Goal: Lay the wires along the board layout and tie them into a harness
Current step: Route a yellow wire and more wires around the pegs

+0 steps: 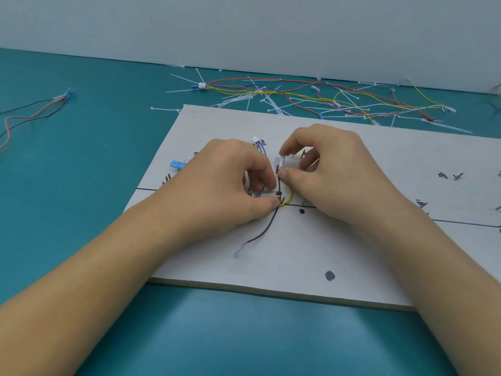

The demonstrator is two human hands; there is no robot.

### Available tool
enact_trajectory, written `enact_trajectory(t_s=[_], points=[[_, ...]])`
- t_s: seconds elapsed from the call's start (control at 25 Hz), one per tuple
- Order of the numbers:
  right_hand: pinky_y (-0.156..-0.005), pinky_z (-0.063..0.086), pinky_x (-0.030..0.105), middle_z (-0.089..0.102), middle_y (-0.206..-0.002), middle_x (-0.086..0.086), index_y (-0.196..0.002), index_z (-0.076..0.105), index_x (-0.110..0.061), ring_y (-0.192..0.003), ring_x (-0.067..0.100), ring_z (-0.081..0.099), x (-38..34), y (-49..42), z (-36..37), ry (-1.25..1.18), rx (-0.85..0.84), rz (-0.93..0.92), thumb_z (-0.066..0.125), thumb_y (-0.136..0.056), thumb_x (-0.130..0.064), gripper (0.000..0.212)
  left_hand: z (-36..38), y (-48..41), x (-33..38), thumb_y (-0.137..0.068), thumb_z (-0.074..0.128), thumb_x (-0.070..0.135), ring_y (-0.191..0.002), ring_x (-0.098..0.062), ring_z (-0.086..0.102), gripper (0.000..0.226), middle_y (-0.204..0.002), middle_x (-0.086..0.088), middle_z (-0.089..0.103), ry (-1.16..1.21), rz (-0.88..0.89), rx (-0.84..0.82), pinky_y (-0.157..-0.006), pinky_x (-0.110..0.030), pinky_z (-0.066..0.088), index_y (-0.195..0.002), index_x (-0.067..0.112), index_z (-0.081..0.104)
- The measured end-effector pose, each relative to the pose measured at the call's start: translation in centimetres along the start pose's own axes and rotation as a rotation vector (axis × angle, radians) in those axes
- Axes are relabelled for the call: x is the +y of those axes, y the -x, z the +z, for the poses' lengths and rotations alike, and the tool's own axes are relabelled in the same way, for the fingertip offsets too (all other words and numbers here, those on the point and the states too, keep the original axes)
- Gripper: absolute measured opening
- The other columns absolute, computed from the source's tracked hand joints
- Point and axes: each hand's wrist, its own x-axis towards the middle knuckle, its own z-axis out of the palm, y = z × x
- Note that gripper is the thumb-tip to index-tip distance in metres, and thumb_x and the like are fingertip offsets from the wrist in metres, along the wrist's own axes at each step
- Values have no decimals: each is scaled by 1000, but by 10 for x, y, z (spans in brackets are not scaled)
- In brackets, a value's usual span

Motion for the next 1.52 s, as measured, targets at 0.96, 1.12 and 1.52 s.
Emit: enact_trajectory(t_s=[0.96, 1.12, 1.52], points=[[-55, 40, 25, 60, -65, -6, -69, 59, -18, -63, 9, 55, -3, 3, 1, -3, 75, 37, 71, -87, -25, 23, -7, 1, -2, -77, 80, 39, -77, -11, 59, 11, -78, 12, 67, 16, 16, 3, -64, -17, 45, -85, 32, 77], [-56, 38, 17, 63, -69, -10, -75, 65, -20, -66, 4, 56, -2, 3, 2, 15, 71, 28, 70, -87, -25, 14, -13, -1, -4, -83, 77, 26, -74, -13, 57, 4, -77, 11, 68, 17, 4, 72, -59, -12, 38, -81, 30, 77], [-65, 41, 8, 67, -86, -15, -85, 68, -27, -84, 3, 61, -3, 9, -10, 22, 11, 9, 66, -88, -25, 4, -22, -6, -10, -88, 70, 21, -66, -9, 56, 16, -69, 13, 66, -22, -136, 287, -52, -7, 36, -74, 27, 75]])
